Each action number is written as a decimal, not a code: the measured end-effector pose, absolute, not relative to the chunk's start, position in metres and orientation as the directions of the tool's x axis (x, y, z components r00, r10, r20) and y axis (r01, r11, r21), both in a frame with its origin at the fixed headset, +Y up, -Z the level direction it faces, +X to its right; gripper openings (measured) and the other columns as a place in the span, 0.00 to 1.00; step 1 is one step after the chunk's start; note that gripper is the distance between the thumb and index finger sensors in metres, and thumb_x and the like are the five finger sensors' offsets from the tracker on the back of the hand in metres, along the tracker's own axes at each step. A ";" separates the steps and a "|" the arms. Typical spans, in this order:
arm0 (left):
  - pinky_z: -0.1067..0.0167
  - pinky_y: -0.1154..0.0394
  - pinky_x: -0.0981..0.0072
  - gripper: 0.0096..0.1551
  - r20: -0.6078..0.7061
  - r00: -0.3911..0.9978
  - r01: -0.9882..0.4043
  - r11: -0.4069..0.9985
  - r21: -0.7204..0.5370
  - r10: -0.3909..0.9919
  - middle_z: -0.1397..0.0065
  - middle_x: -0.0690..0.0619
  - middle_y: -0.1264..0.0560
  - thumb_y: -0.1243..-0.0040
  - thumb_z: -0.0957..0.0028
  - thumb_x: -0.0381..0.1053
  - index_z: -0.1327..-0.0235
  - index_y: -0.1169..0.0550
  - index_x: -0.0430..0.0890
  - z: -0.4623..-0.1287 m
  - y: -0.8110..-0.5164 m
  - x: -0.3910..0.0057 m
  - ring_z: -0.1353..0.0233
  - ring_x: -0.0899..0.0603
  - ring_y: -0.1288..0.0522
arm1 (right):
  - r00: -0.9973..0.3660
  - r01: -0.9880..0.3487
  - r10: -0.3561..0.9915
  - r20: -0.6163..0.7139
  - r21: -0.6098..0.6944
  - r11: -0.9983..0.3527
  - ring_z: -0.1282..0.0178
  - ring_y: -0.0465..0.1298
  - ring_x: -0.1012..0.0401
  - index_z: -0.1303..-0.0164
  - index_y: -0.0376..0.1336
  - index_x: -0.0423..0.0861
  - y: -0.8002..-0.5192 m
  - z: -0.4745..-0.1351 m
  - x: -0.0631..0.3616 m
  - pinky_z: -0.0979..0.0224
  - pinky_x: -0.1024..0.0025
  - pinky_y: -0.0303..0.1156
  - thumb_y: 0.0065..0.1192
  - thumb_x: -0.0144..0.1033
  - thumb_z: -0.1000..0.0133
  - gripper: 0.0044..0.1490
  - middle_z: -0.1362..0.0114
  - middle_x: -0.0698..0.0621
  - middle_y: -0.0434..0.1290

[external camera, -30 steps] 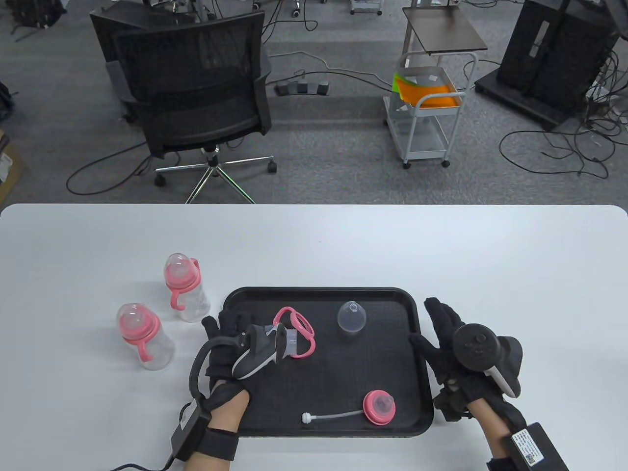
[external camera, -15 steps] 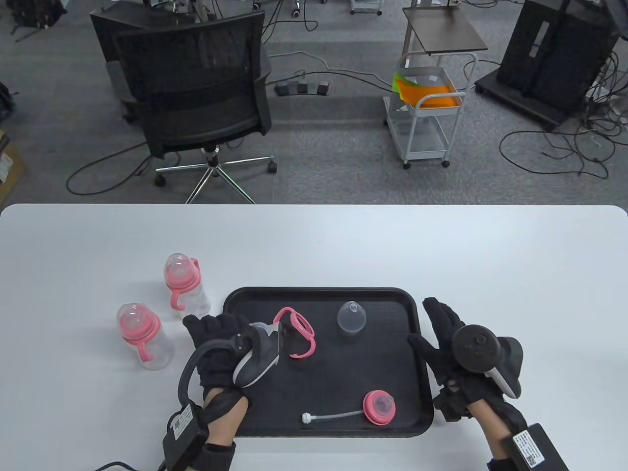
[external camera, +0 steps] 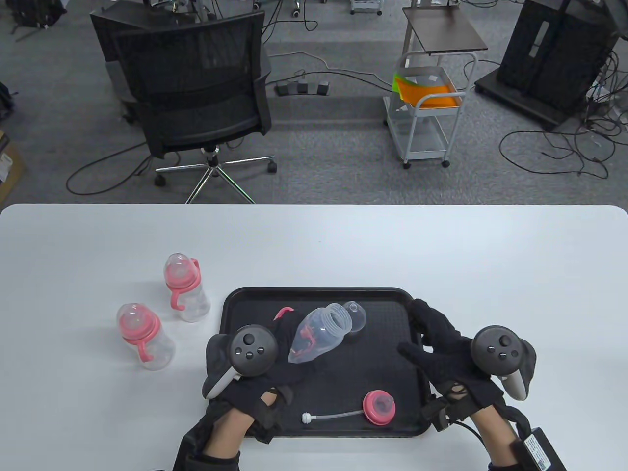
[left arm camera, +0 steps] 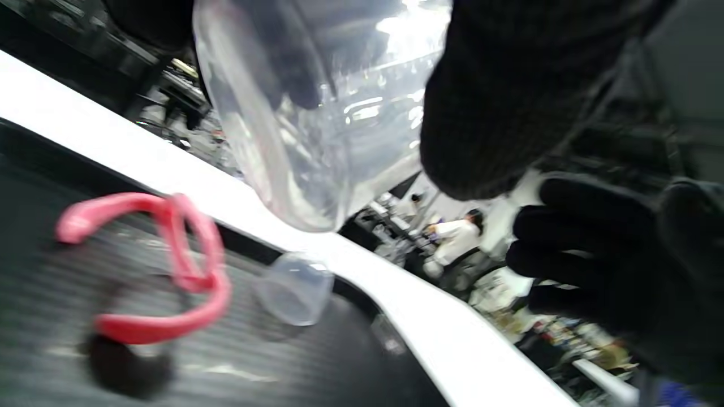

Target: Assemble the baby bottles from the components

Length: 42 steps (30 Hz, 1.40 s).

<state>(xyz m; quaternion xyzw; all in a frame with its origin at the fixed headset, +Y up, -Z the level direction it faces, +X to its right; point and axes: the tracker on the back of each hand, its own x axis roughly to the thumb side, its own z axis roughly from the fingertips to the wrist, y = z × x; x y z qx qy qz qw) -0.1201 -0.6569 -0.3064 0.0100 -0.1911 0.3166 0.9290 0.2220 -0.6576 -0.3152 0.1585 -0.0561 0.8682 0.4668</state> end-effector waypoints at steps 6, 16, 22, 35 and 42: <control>0.24 0.34 0.38 0.62 0.431 0.620 -0.674 0.726 -0.135 0.656 0.24 0.42 0.29 0.16 0.60 0.66 0.21 0.36 0.41 -0.298 -0.660 -0.096 0.25 0.34 0.23 | -0.355 -0.873 0.878 0.322 0.222 -0.435 0.26 0.71 0.39 0.22 0.53 0.37 -0.664 -0.313 0.203 0.31 0.42 0.74 0.73 0.70 0.65 0.71 0.22 0.37 0.62; 0.26 0.31 0.41 0.63 0.450 0.579 -0.719 0.686 -0.110 0.680 0.25 0.42 0.27 0.16 0.63 0.69 0.22 0.34 0.41 -0.288 -0.671 -0.073 0.27 0.36 0.21 | -0.303 -0.878 0.929 0.213 0.317 -0.358 0.25 0.67 0.35 0.23 0.52 0.34 -0.675 -0.312 0.168 0.29 0.37 0.70 0.78 0.68 0.68 0.75 0.22 0.35 0.60; 0.27 0.28 0.43 0.64 0.429 0.592 -0.711 0.693 -0.118 0.682 0.27 0.42 0.25 0.16 0.65 0.71 0.24 0.33 0.40 -0.287 -0.676 -0.064 0.29 0.37 0.18 | -0.286 -0.907 0.931 0.227 0.250 -0.340 0.24 0.66 0.38 0.25 0.54 0.40 -0.673 -0.308 0.163 0.27 0.38 0.68 0.80 0.65 0.65 0.67 0.23 0.40 0.63; 0.27 0.33 0.33 0.68 0.425 0.605 -0.685 0.712 -0.154 0.674 0.23 0.41 0.30 0.20 0.64 0.76 0.20 0.37 0.41 -0.290 -0.674 -0.081 0.27 0.33 0.22 | -0.289 -0.932 0.907 0.307 0.127 -0.340 0.28 0.77 0.45 0.27 0.57 0.40 -0.661 -0.309 0.191 0.27 0.45 0.76 0.82 0.67 0.65 0.66 0.28 0.43 0.71; 0.31 0.29 0.36 0.44 0.098 0.820 -0.565 0.825 -0.010 0.563 0.36 0.47 0.20 0.19 0.56 0.65 0.30 0.22 0.48 -0.302 -0.680 -0.105 0.42 0.39 0.16 | -0.320 -0.940 0.904 0.283 0.021 -0.339 0.28 0.76 0.45 0.26 0.55 0.40 -0.660 -0.317 0.228 0.26 0.45 0.74 0.82 0.66 0.64 0.66 0.28 0.43 0.69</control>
